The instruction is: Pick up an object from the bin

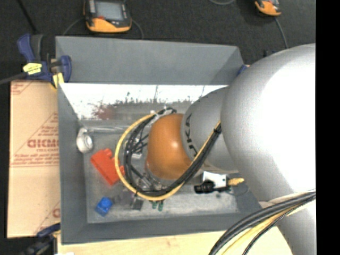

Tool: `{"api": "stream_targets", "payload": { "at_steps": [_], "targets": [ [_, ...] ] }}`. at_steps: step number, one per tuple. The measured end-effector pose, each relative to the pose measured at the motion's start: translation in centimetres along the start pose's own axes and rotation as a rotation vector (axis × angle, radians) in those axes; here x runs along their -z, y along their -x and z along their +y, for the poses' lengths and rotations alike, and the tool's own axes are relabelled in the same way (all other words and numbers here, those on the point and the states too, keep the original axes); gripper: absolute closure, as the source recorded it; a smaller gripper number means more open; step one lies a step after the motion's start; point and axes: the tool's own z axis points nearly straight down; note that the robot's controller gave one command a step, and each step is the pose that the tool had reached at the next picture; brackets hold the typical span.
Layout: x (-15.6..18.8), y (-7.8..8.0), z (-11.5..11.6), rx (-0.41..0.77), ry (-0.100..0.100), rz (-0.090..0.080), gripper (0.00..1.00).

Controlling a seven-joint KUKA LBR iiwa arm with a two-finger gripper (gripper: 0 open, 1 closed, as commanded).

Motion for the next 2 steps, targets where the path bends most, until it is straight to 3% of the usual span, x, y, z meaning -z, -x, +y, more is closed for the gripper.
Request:
{"api": "stream_targets", "payload": {
  "at_steps": [1, 2],
  "targets": [
    [5.8, 0.2, 0.0, 0.002, 0.003, -0.007, 1.00],
    [7.6, 0.4, 0.0, 0.003, 0.002, -0.005, 1.00]
  ]
}}
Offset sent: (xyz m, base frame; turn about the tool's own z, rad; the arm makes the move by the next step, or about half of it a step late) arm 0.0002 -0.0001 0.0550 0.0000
